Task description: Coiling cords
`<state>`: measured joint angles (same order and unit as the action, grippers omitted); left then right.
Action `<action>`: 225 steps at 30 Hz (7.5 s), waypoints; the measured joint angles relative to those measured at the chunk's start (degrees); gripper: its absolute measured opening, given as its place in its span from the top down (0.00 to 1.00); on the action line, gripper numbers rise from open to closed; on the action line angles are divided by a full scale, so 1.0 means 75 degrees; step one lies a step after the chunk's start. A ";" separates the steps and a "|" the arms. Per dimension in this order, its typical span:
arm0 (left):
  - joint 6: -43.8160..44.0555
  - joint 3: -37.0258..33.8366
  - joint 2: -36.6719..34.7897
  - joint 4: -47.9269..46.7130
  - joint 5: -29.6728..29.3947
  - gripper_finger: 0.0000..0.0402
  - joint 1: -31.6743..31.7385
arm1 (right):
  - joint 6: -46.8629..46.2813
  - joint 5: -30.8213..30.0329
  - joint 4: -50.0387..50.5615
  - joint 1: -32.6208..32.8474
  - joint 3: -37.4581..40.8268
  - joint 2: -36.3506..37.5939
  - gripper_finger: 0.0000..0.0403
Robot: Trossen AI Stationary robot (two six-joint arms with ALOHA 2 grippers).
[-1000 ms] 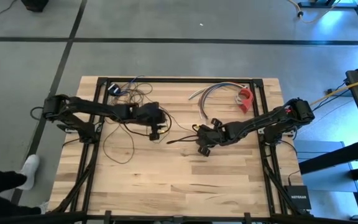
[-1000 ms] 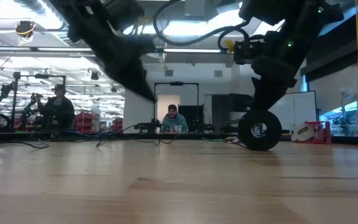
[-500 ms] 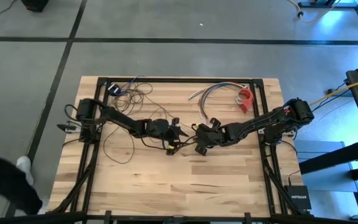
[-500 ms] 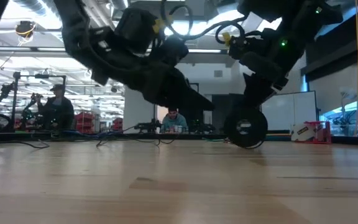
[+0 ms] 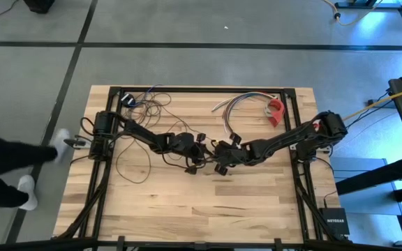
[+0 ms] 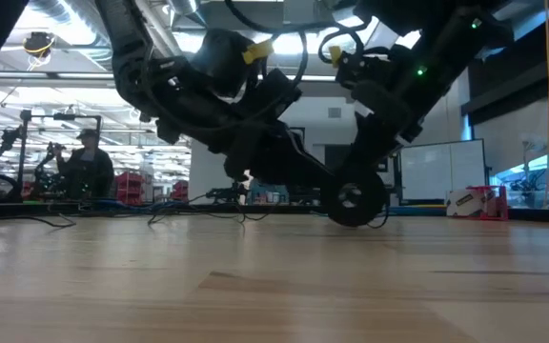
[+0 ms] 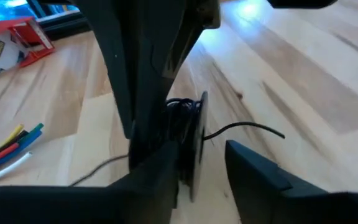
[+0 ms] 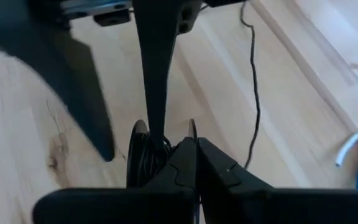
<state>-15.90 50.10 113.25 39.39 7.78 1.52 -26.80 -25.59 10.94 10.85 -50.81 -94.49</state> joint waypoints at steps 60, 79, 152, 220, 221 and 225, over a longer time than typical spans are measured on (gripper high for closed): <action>0.0697 -0.0016 -0.0070 0.0118 -0.0570 0.99 -0.0148 | 0.0619 -0.1095 -0.3393 0.0894 0.3095 0.2063 0.67; 0.0228 -0.0007 -0.0605 0.0483 -0.0818 0.99 -0.0153 | 0.2128 0.0327 -0.7119 -0.0067 0.4240 0.1969 0.69; 0.0248 0.0278 0.0326 0.1918 -0.2704 0.80 0.0365 | 0.4770 -0.1713 -0.8690 -0.0300 0.3264 0.2016 0.99; -0.1275 -0.1065 -0.2186 0.0052 -0.4596 1.00 0.0638 | 0.5816 -0.1370 -0.8060 0.0551 0.3270 0.2019 0.99; -0.1255 -0.1065 -0.2186 0.0047 -0.4595 1.00 0.0638 | 0.5830 -0.1336 -0.8106 0.0551 0.3270 0.2019 0.99; -0.1102 -0.1065 -0.2186 0.0052 -0.4596 1.00 0.0638 | 0.5742 -0.1427 -0.8084 0.0551 0.3270 0.2019 0.99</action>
<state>-24.16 42.11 96.86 39.78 -26.69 6.31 16.26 -36.29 -49.69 14.98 -26.28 -79.35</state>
